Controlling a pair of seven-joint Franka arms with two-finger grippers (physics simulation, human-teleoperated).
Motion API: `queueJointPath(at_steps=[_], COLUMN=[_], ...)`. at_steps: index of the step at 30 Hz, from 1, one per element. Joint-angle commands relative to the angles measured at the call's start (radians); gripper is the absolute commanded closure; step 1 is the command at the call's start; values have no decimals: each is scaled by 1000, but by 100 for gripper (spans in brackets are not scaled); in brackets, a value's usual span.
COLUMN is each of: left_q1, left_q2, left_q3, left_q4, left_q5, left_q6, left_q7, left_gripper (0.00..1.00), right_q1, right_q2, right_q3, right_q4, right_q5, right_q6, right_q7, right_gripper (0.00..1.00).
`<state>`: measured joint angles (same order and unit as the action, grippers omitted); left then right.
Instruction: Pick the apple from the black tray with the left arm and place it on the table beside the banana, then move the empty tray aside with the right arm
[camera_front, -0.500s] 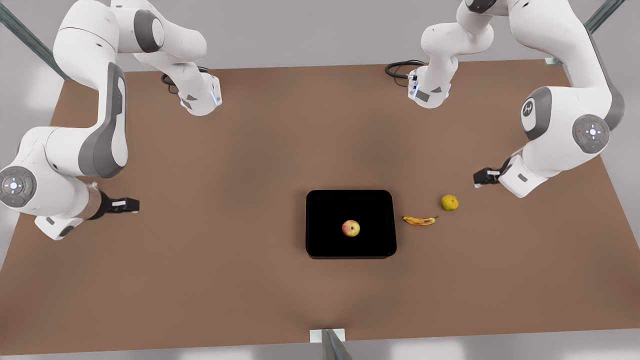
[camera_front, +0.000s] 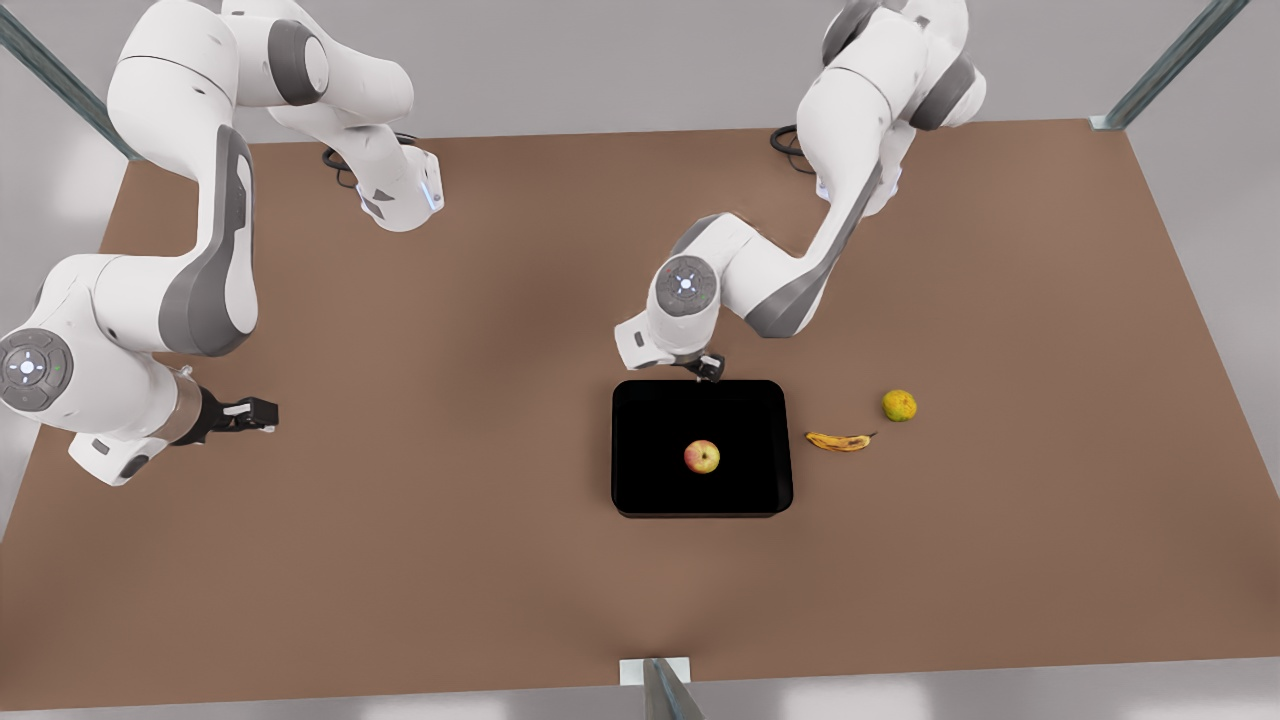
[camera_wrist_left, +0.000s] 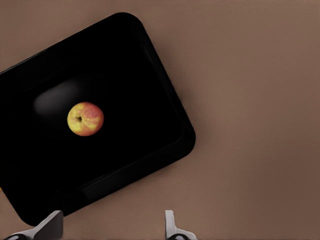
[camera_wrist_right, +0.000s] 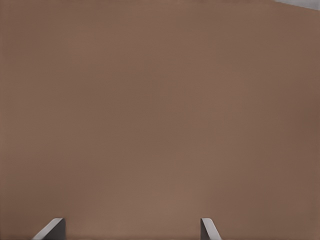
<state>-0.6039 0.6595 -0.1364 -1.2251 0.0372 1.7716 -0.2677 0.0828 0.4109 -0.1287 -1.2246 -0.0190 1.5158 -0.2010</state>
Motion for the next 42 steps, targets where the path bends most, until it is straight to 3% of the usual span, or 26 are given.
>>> queueJointPath(at_steps=[1, 5, 10, 20, 24, 26, 38, 40, 42], left_q1=[7, 55, 53, 62, 35, 24, 19, 19, 19], left_q2=[77, 147, 244, 299, 295, 269, 284, 284, 284], left_q3=[17, 46, 77, 106, 103, 103, 106, 106, 106], left_q4=[15, 142, 156, 164, 95, -4, -33, -33, -33], left_q5=[70, 73, 78, 76, 73, 78, 112, 112, 112], left_q6=[183, 186, 313, 309, 307, 417, 463, 463, 462], left_q7=[-499, -392, -308, -168, -183, -228, -246, -246, -246], left_gripper=[0, 0, 0, 0, 0, 0, 0, 21, 21], right_q1=[0, 0, 0, 5, 0, 0, 2, 0, 2], right_q2=[-1, 2, 3, 52, 51, 51, 51, 51, 52], right_q3=[0, 1, 1, 29, 35, 38, 41, 41, 43], right_q4=[1, 5, 7, 45, 45, 45, 45, 45, 45], right_q5=[1, 1, 1, 2, 2, 1, 2, 1, 1], right_q6=[3, 3, 3, 37, 34, 35, 37, 37, 37], right_q7=[-46, -46, -44, 41, 44, 44, 46, 46, 48], right_gripper=[0, 0, 0, 0, 0, 0, 0, 0, 0])
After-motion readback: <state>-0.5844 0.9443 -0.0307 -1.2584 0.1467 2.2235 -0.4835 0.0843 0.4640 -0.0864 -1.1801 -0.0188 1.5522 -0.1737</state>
